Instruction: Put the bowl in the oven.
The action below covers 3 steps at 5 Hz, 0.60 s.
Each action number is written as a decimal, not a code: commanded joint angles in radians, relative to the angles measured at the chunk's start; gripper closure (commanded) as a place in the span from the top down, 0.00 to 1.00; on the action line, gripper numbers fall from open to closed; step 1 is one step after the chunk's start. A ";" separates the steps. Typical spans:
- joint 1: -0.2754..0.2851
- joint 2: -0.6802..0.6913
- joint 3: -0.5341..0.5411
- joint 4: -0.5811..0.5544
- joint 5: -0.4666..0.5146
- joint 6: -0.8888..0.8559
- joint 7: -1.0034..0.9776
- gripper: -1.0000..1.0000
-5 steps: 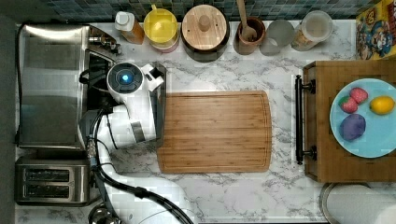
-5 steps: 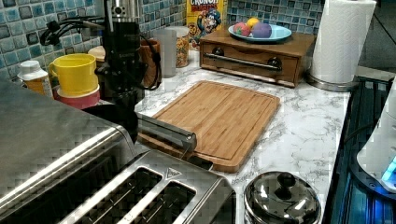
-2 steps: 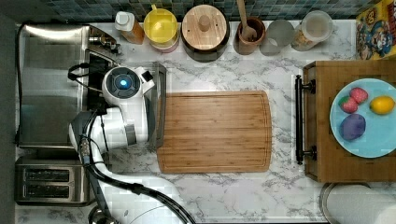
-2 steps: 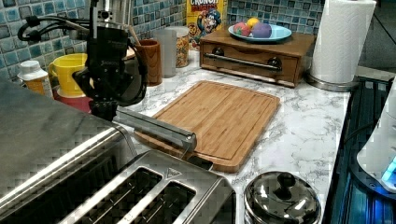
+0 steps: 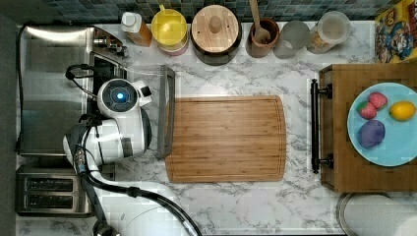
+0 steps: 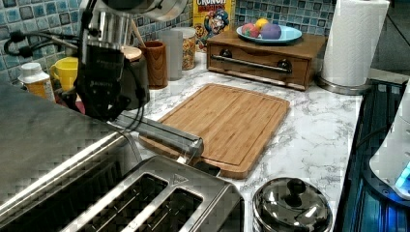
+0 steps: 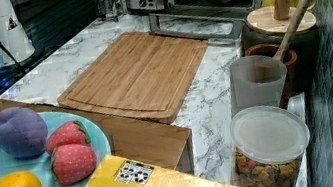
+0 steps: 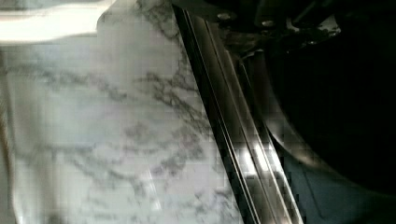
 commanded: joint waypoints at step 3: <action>-0.071 0.015 0.078 0.106 0.190 0.081 -0.112 0.50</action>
